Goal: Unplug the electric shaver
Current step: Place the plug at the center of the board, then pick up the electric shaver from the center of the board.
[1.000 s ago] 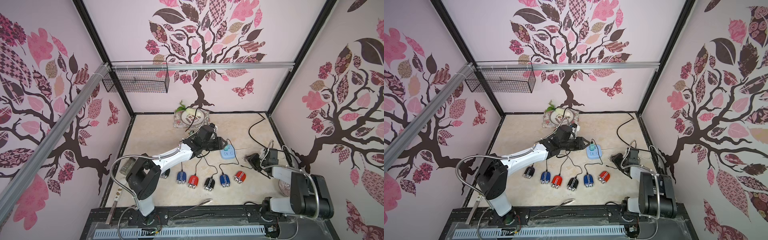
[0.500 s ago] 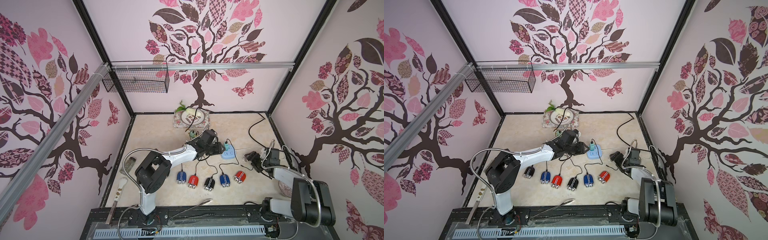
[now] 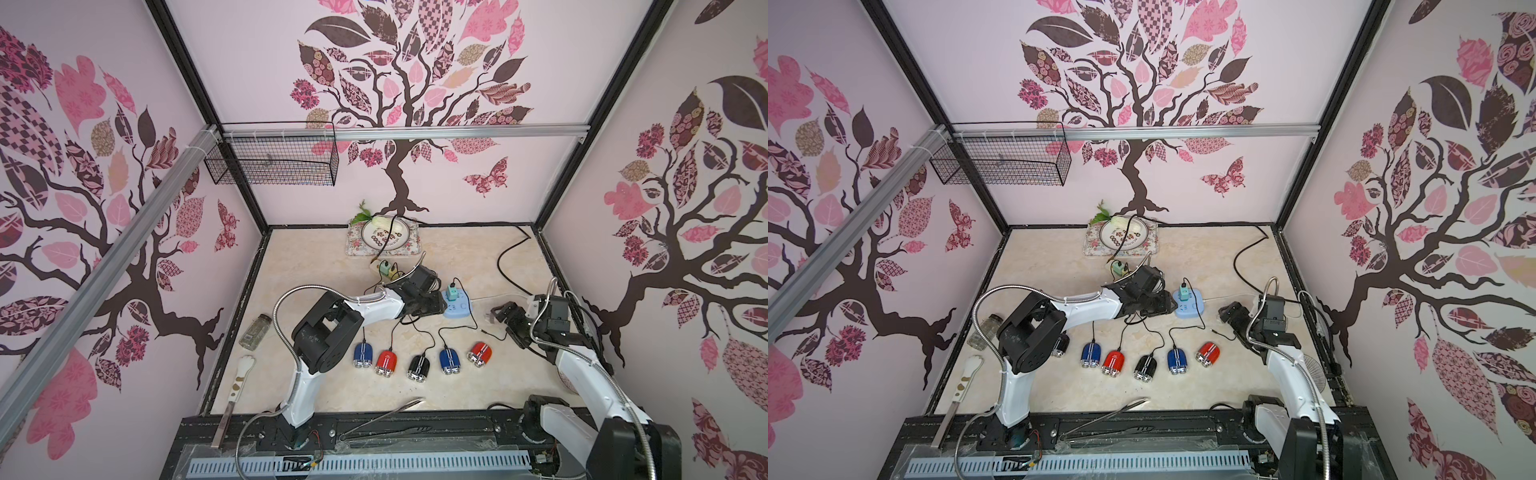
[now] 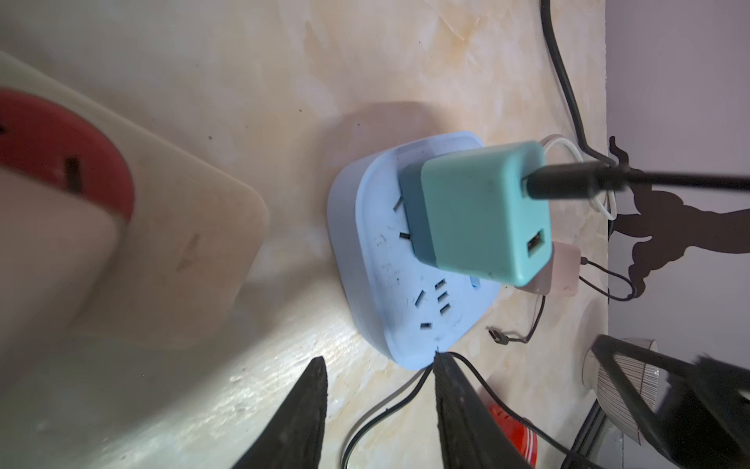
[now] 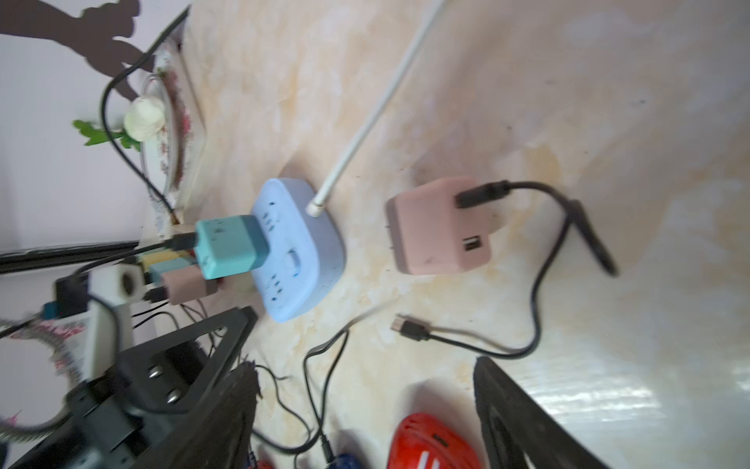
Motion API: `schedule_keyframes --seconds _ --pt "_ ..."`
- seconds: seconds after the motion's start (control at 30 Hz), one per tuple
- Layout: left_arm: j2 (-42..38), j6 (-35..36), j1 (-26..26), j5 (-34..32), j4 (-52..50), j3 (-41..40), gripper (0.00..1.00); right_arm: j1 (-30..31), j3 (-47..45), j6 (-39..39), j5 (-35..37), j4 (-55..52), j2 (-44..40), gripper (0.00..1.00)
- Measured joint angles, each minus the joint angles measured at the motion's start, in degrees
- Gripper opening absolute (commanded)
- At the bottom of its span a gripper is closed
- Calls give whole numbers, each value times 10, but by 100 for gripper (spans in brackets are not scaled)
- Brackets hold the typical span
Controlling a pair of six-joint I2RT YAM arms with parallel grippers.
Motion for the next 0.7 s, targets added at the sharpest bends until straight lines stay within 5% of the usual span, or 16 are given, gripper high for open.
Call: schedule_keyframes --seconds 0.3,0.43,0.7 --pt "6 14 -5 -22 -20 17 45 98 76 -18 14 -45 -47 86" --pt "-4 26 -18 -40 -41 17 55 162 86 -38 39 -70 -39 84" --pt "-104 34 -56 -111 -103 -2 62 287 107 -64 116 -92 -3 80"
